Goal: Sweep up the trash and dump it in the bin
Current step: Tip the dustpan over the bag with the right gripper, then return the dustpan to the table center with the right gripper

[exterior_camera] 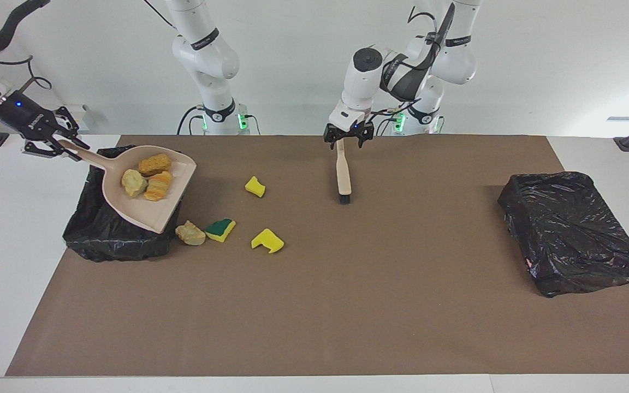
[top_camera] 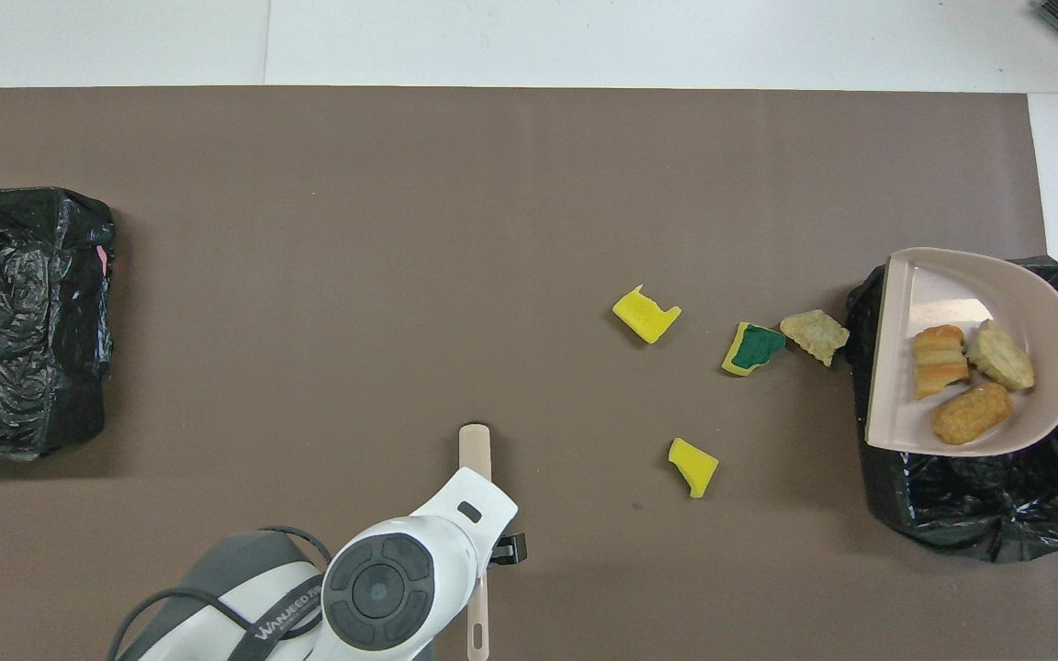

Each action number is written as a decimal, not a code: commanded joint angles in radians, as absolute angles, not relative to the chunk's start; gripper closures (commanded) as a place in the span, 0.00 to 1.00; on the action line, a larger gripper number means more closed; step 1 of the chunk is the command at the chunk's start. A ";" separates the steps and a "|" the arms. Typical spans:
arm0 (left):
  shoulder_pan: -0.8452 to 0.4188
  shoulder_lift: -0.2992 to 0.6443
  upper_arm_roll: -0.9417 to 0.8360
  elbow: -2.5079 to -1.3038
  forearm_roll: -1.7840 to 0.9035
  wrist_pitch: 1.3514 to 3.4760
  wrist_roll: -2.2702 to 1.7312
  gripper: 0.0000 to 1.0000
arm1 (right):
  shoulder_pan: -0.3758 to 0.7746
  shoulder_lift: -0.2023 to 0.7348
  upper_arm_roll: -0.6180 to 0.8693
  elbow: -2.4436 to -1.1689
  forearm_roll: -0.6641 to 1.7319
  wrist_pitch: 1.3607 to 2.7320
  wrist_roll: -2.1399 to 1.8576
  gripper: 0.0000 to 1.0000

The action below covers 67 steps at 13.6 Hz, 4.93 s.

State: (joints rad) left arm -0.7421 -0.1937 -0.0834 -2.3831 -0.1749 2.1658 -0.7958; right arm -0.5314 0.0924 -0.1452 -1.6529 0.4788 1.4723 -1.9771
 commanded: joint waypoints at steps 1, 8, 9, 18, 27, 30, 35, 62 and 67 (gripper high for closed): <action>-0.689 -0.209 -0.087 -2.335 -0.161 2.114 -0.775 0.00 | -0.543 0.103 -0.202 -1.615 0.393 1.437 -2.104 1.00; -0.661 -0.213 -0.086 -2.301 -0.161 2.069 -0.767 0.00 | -0.467 0.034 -0.207 -1.585 0.119 1.459 -2.061 1.00; -0.661 -0.213 -0.086 -2.301 -0.161 2.069 -0.767 0.00 | -0.409 0.003 -0.203 -1.585 0.021 1.485 -1.981 1.00; -0.660 -0.213 -0.080 -2.301 -0.160 2.063 -0.767 0.00 | -0.210 -0.069 -0.132 -1.585 -0.252 1.516 -1.738 1.00; -0.660 -0.215 -0.078 -2.295 -0.158 2.027 -0.773 0.00 | -0.193 -0.121 -0.003 -1.669 0.112 1.615 -1.013 1.00; -0.614 -0.213 -0.074 -2.263 -0.135 2.013 -0.752 0.00 | -0.151 -0.106 0.052 -1.716 0.149 1.710 -0.800 1.00; -0.442 -0.172 -0.072 -2.120 -0.107 1.948 -0.421 0.00 | 0.052 -0.011 0.051 -1.743 0.188 1.886 -0.459 1.00; 0.028 -0.012 -0.074 -1.896 -0.018 1.897 0.396 0.00 | 0.594 0.423 0.052 -1.721 -0.196 2.450 0.914 0.02; -0.017 0.002 -0.078 -1.893 -0.029 1.924 0.319 0.00 | 0.572 0.350 0.048 -1.709 -0.054 2.340 0.806 0.00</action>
